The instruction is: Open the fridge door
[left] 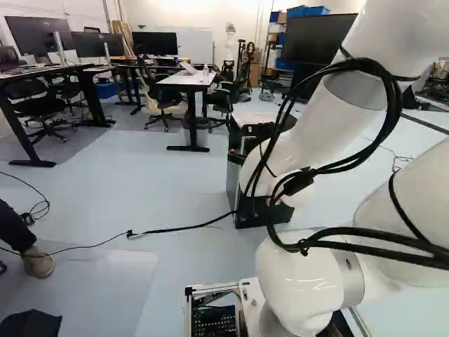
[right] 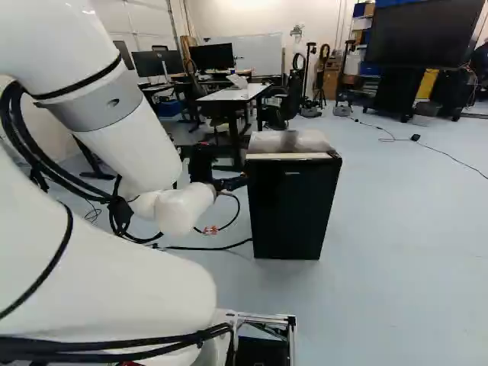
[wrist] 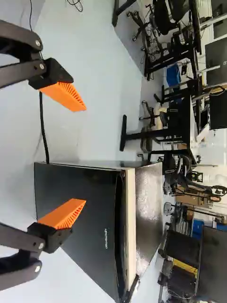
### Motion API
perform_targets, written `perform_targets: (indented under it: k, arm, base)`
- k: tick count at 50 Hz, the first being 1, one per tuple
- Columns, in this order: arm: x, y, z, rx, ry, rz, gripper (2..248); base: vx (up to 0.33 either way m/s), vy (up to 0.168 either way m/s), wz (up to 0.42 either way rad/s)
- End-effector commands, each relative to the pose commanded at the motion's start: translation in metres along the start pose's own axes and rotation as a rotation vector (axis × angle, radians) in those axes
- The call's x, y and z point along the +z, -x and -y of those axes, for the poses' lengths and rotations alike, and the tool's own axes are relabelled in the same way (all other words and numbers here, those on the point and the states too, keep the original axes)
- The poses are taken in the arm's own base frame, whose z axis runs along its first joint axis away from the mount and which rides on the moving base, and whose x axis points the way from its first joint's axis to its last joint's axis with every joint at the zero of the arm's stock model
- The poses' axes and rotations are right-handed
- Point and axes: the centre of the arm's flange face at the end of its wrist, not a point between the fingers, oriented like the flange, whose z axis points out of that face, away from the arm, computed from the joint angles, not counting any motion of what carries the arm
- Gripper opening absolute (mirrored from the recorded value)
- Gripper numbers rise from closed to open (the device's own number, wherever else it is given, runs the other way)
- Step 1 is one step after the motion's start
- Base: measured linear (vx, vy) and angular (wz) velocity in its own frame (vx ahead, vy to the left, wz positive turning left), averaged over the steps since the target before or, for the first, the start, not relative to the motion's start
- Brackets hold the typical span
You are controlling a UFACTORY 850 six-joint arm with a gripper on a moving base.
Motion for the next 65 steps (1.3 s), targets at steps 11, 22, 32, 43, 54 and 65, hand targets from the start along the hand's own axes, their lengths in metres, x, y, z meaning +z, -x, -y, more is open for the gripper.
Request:
perform_targets:
  k: [11, 22, 32, 43, 54, 65]
  arm:
    - [0.005, -0.002, 0.005, -0.006, -0.017, 0.002, 247]
    - [0.013, -0.007, 0.011, -0.007, -0.031, -0.004, 247]
    - [0.021, -0.012, 0.017, 0.0, -0.037, -0.013, 247]
    - [0.03, -0.018, 0.026, 0.013, -0.039, -0.023, 247]
    - [0.037, -0.022, 0.036, 0.029, -0.04, -0.031, 247]
    - [0.046, -0.018, 0.046, 0.044, -0.036, -0.017, 247]
  base:
    - [0.0, 0.0, 0.0]
    - [0.0, 0.0, 0.0]
    - [0.0, 0.0, 0.0]
    - [0.0, 0.0, 0.0]
    - [0.0, 0.0, 0.0]
    - [0.0, 0.0, 0.0]
